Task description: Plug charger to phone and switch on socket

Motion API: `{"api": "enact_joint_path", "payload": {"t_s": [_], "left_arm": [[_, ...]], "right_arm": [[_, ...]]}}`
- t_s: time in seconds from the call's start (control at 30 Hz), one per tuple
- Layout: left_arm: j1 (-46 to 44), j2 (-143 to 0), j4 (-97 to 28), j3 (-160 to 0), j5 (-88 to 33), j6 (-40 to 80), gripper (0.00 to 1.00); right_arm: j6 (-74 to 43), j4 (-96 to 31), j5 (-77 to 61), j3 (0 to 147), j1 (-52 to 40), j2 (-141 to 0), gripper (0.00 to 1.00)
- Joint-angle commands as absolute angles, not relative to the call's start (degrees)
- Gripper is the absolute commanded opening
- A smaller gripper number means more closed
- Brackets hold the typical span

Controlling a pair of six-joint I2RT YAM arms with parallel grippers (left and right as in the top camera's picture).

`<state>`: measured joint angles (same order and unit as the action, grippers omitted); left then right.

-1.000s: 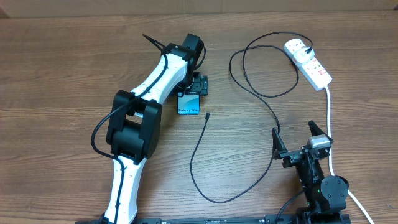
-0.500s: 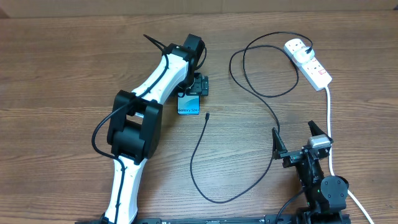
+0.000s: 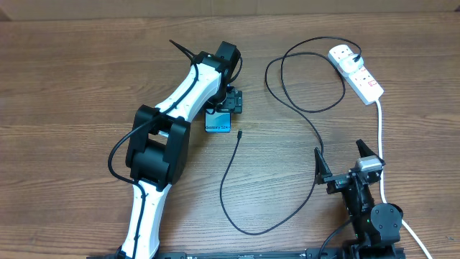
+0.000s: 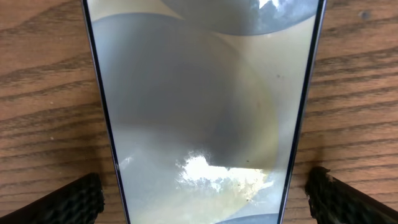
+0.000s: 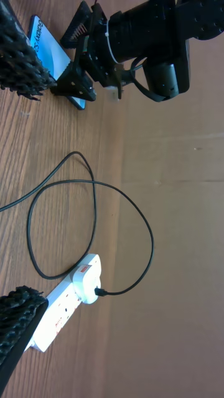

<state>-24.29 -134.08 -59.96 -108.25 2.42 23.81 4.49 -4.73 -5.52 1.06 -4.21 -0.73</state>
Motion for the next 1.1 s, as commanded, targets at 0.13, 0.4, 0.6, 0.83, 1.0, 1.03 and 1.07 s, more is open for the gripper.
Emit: {"api": "enact_joint_path", "payload": {"t_s": [0.13,0.4,0.6,0.83,1.0,1.03,1.07], "left_arm": [[-24.3,-134.7,-59.9,-107.7,3.6,24.4,1.0],[-24.3,-134.7,-58.6,-106.4,3.6,24.4,1.0],[-24.3,-134.7,-58.2,-105.8,3.6,24.4,1.0],[-24.3,-134.7,-58.2,-105.6,3.6,24.2,1.0],[-24.3,-134.7,-58.1,-105.0,3.6,24.2,1.0],[-24.3,-134.7,-58.1,-104.9,3.6,24.2,1.0],[-24.3,-134.7,-58.0,-104.7,3.7,24.2,1.0]], "right_arm": [[4.1,-4.5,-5.0,0.5,-4.4,-0.2,1.0],[4.1,-4.5,-5.0,0.5,-4.4,-0.2,1.0],[4.1,-4.5,-5.0,0.5,-4.4,-0.2,1.0],[4.1,-4.5,-5.0,0.5,-4.4,-0.2,1.0],[4.1,-4.5,-5.0,0.5,-4.4,-0.2,1.0],[4.1,-4.4,-5.0,0.5,-4.4,-0.2,1.0],[4.1,-4.5,-5.0,0.5,-4.4,-0.2,1.0]]}}
